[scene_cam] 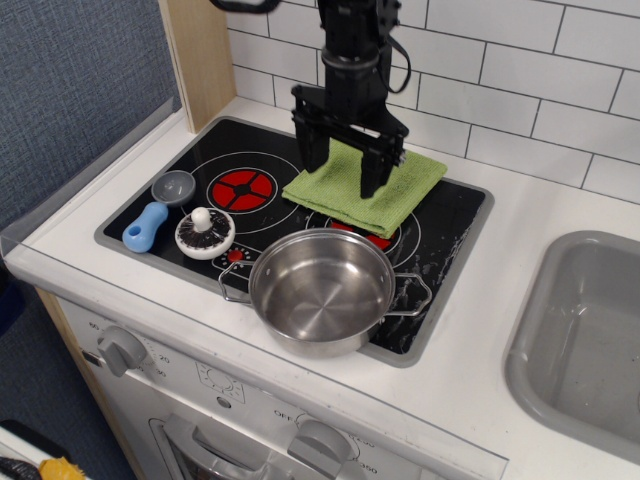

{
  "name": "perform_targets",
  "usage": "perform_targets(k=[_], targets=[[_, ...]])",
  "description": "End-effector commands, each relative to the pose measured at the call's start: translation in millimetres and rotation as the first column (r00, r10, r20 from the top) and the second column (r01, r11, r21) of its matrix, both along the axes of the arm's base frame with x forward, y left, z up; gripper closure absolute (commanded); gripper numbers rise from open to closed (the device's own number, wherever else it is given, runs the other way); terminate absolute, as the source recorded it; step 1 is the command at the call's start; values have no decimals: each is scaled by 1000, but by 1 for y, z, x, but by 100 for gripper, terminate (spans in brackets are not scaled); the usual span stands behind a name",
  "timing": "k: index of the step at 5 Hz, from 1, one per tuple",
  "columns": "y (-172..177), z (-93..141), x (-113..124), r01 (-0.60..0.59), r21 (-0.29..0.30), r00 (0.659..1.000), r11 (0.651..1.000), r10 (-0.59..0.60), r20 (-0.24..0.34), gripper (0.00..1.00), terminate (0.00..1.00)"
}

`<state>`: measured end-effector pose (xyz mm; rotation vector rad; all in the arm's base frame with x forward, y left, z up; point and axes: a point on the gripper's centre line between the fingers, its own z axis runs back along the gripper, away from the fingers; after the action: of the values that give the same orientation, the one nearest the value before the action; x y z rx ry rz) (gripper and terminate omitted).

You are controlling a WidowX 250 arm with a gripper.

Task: Move the green towel to the back left corner of stove top

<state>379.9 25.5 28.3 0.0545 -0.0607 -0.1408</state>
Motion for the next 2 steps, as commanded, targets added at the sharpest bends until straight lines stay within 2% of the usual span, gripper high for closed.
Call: perform_targets(k=[1,2], targets=[[13,-14,12,-43,15,994,999,42,99,0,0],[35,-21,8,-42,58,997,997,39,62,0,0]])
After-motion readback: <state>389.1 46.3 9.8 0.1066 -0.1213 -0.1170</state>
